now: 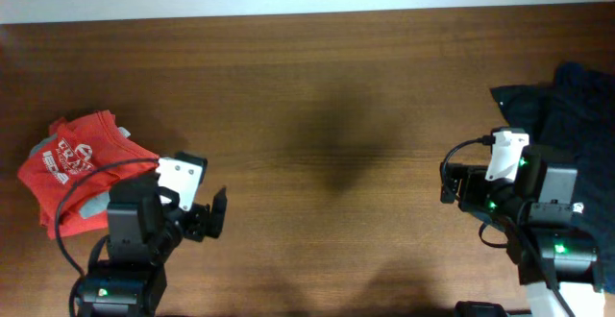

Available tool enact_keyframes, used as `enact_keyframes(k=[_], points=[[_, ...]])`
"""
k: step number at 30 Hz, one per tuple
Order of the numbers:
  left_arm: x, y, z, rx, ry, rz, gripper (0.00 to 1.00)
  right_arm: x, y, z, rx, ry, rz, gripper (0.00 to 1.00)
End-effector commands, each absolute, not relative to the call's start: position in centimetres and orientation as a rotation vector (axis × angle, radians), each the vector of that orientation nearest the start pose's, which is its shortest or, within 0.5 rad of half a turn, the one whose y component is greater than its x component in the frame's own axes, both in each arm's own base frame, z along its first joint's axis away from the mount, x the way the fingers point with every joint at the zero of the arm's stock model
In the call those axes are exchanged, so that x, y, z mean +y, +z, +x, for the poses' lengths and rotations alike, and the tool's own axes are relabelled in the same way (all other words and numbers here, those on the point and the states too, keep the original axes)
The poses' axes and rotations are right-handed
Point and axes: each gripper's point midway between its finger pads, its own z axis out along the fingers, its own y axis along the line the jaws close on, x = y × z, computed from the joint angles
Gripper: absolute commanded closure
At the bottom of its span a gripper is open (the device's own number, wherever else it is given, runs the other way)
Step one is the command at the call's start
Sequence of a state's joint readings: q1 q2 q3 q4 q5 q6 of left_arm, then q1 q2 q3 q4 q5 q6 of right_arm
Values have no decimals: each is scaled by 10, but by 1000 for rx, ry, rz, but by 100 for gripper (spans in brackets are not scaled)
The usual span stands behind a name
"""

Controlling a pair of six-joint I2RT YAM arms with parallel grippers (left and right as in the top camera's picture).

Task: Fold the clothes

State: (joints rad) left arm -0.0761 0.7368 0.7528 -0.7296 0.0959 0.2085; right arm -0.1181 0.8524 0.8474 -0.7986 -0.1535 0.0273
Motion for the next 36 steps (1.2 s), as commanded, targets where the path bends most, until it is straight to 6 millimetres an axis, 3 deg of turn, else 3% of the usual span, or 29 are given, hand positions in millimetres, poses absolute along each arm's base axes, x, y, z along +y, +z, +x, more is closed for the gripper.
enact_keyframes(k=[1,11,14,18,22,24,29,32,36], points=[[-32,183,244,2306,-37,350,1,-8,182,265,2413,126,129,1],[-31,176,238,2345,-41,353,1,-9,120,274,2658,153,166,1],[-31,176,238,2345,-41,353,1,-9,115,274,2676,155,169,1],[-31,176,238,2345,-41,353,1,-9,133,274,2607,147,157,1],[-31,176,238,2345,-41,353,1,-20,173,266,2449,46,153,1],[-31,176,238,2345,-41,353,1,-19,200,260,2338,25,119,1],[-31,176,238,2345,-41,353,1,-14,245,244,2091,21,84,1],[-31,176,238,2345,-41,353,1,-9,250,240,1957,23,52,1],[-31,176,238,2345,-41,353,1,2,235,234,1811,50,0,1]])
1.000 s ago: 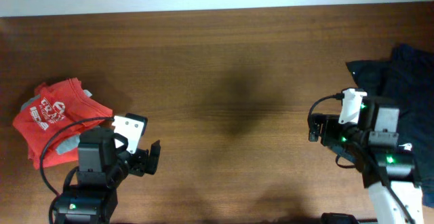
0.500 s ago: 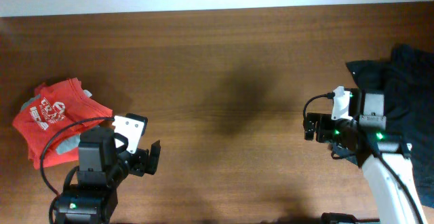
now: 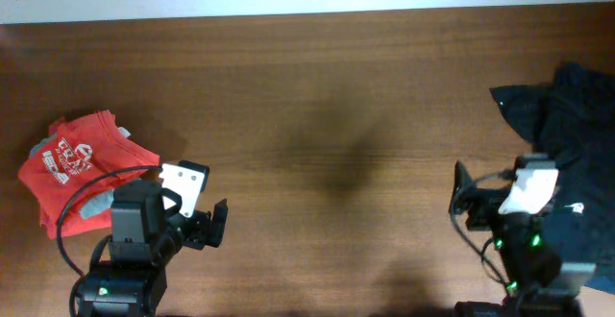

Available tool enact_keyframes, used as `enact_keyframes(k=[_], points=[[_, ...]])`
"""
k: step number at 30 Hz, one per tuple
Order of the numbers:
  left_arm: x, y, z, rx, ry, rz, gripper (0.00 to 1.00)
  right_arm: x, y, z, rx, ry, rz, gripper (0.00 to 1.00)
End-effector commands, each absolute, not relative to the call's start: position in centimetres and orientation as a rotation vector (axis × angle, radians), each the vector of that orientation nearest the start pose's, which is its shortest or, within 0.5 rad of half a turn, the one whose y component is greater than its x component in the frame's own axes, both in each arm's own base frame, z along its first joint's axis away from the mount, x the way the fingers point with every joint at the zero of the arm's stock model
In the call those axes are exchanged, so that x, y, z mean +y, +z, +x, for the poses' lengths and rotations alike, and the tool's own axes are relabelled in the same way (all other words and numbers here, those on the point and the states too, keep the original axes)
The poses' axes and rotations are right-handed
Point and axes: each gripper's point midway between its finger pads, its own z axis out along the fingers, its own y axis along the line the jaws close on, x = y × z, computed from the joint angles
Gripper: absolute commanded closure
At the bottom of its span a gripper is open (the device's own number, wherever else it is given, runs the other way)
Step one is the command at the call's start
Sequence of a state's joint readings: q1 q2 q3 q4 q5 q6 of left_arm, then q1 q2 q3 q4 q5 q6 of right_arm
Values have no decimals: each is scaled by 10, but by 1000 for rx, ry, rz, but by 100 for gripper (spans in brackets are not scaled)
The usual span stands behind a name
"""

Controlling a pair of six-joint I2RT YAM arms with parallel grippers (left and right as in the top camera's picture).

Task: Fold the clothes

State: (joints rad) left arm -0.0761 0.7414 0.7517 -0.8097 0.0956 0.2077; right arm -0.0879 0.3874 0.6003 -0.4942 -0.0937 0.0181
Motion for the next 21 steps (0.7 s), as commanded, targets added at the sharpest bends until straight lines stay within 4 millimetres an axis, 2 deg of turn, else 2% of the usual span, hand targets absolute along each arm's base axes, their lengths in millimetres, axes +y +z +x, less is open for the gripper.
enact_keyframes(k=[1,7,14,16,19,21], points=[[-31,176,238,2345,-41,353,1,5,232,233,1776,56,-13,2],[-31,176,238,2345,-41,353,1,15,222,233,1538,79,-62,1],[-31,176,238,2345,-41,353,1,14,234,239,1367,26,-100,1],[-31,176,238,2345,-41,353,1,14,223,241,1386,18,-106,1],[-31,176,238,2345,-41,353,1,12,196,245,1481,11,-102,1],[-31,176,238,2345,-41,353,1,12,170,246,1589,17,-102,1]])
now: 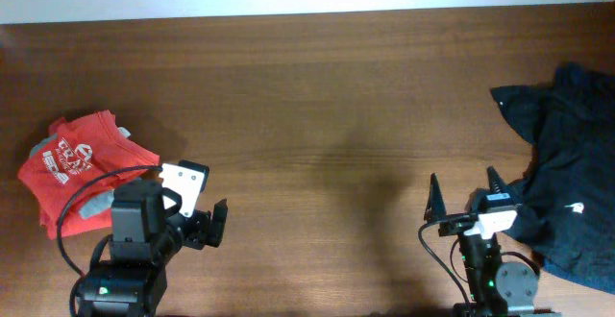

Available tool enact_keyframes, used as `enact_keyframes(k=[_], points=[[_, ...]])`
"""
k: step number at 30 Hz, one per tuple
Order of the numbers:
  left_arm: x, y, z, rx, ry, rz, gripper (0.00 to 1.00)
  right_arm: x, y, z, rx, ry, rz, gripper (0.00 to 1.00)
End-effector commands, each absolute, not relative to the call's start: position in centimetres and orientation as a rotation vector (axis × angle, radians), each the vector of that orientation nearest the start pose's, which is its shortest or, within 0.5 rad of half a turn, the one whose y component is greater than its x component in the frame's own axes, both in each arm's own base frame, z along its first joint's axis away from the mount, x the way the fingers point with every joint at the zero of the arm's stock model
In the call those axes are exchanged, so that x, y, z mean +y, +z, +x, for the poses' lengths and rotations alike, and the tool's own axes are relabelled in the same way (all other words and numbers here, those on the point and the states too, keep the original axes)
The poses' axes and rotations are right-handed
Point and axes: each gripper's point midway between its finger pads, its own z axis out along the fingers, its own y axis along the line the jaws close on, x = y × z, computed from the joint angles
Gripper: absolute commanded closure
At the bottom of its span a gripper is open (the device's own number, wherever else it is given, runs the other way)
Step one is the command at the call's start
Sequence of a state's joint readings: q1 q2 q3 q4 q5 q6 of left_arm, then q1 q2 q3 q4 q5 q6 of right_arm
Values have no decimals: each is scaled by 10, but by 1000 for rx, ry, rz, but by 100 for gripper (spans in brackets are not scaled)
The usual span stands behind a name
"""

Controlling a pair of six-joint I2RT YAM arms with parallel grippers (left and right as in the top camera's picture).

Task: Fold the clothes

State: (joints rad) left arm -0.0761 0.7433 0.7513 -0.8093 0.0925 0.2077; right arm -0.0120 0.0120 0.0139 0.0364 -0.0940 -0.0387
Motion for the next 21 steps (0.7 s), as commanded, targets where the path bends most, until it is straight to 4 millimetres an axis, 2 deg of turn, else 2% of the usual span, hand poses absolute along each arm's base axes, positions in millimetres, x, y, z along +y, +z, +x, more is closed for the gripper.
enact_keyframes(k=[1,21], points=[[-31,176,238,2345,-41,353,1,12,158,246,1637,20,-102,1],[-31,176,238,2345,-41,353,1,11,156,246,1647,14,-96,1]])
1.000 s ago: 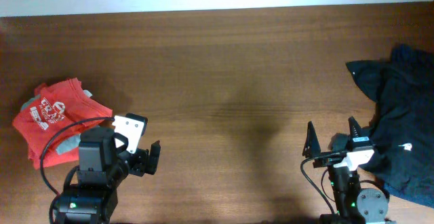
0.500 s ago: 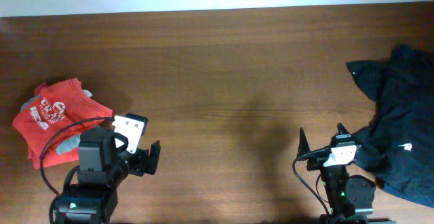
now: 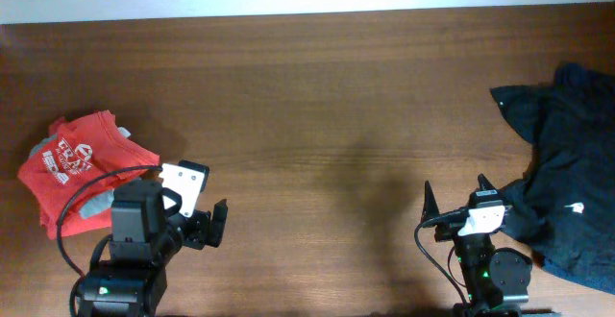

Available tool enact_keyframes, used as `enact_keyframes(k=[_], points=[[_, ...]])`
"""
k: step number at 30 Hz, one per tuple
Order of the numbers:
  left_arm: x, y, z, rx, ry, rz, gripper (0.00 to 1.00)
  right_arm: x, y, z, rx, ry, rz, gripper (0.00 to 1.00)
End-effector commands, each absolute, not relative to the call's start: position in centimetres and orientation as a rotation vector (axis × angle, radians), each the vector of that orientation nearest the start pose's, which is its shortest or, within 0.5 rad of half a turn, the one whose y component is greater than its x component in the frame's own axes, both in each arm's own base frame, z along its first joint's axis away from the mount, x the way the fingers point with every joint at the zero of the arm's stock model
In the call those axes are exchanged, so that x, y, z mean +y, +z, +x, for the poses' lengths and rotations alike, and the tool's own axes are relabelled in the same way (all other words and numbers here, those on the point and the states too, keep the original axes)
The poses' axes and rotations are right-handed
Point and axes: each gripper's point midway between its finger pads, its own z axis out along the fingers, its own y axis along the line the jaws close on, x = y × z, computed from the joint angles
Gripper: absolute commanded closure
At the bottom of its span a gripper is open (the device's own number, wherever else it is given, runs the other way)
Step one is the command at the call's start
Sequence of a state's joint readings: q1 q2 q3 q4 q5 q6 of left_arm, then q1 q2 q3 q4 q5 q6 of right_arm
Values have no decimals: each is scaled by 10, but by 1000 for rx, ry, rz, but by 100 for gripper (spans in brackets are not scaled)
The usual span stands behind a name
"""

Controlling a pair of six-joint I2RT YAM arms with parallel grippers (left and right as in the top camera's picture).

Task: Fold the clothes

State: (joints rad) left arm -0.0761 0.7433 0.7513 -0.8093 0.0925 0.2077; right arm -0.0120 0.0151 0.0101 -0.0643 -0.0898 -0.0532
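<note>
A red shirt with white print (image 3: pixel 75 158) lies bunched at the table's left. A dark navy garment (image 3: pixel 567 154) lies crumpled at the right edge, with a small white tag (image 3: pixel 575 207) showing. My left gripper (image 3: pixel 199 213) sits just right of the red shirt and holds nothing; one black finger (image 3: pixel 219 223) stands well off to one side. My right gripper (image 3: pixel 456 192) is at the front edge, just left of the dark garment, open, its two fingers spread with only bare wood between them.
The brown wooden table (image 3: pixel 317 115) stretches between the two garments. A white wall strip runs along the back edge. Black cables loop from both arm bases near the front edge.
My right gripper has drawn slightly toward the front edge and its fingers stay spread. The left arm and both garments have not moved.
At first my right arm stood over the dark garment's left part. It was then lower, near the front edge, then left of the garment with its fingers spread, as now. My left arm shifted a little toward the front early on and has stayed there.
</note>
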Motion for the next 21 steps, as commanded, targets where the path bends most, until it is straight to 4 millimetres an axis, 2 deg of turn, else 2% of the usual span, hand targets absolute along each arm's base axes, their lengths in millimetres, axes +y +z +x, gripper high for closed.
enact_keyframes(k=[1,12,17,21], points=[[-31,176,238,2345,-41,353,1,11,156,246,1647,14,-96,1],[-31,179,235,2323,-39,352,1,11,156,246,1647,14,-96,1],[-28,186,219,2235,-13,337,1,11,156,246,1647,14,-96,1],[-26,172,202,2154,-6,328,1,11,156,246,1647,14,-96,1]])
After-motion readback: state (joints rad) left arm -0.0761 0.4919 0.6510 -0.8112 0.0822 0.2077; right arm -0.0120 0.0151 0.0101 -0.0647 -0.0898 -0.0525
